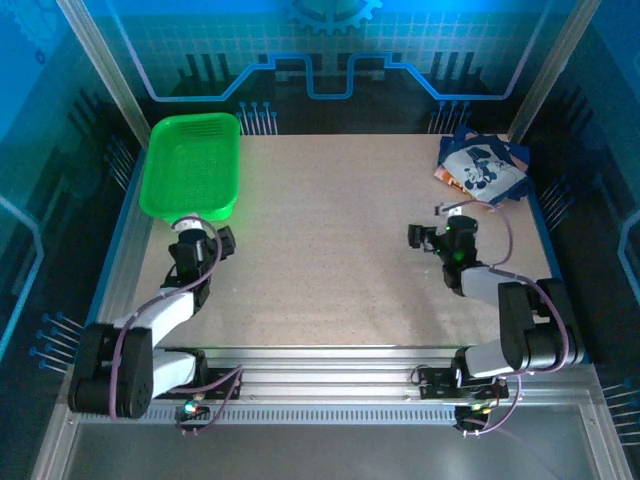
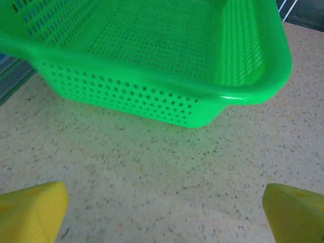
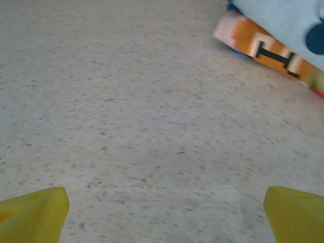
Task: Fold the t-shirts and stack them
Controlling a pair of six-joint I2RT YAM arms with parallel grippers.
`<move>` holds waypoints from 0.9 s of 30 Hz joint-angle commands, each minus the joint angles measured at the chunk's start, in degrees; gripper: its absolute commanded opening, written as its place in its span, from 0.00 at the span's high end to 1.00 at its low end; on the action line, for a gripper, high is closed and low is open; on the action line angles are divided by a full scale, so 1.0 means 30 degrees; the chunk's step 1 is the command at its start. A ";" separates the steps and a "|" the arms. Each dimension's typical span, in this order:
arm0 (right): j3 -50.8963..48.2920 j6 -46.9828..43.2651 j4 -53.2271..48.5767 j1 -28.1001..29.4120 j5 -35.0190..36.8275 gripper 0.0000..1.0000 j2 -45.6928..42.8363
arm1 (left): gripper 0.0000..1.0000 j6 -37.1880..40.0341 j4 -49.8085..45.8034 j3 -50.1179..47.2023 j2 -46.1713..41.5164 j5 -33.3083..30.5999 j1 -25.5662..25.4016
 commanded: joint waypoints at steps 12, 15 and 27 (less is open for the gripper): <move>-0.1136 -0.0915 0.4565 0.0143 0.3300 0.00 0.0956 | 0.01 0.3184 0.9060 0.0138 0.6033 0.1831 0.0001; -0.1035 -0.0904 0.4409 0.0239 0.3403 0.00 0.0941 | 0.01 0.3213 0.9270 0.0091 0.6104 0.1831 0.0001; -0.1103 -0.0868 0.4477 -0.0081 0.2575 0.00 0.0976 | 0.01 0.3227 0.9317 0.0087 0.6119 0.1820 0.0001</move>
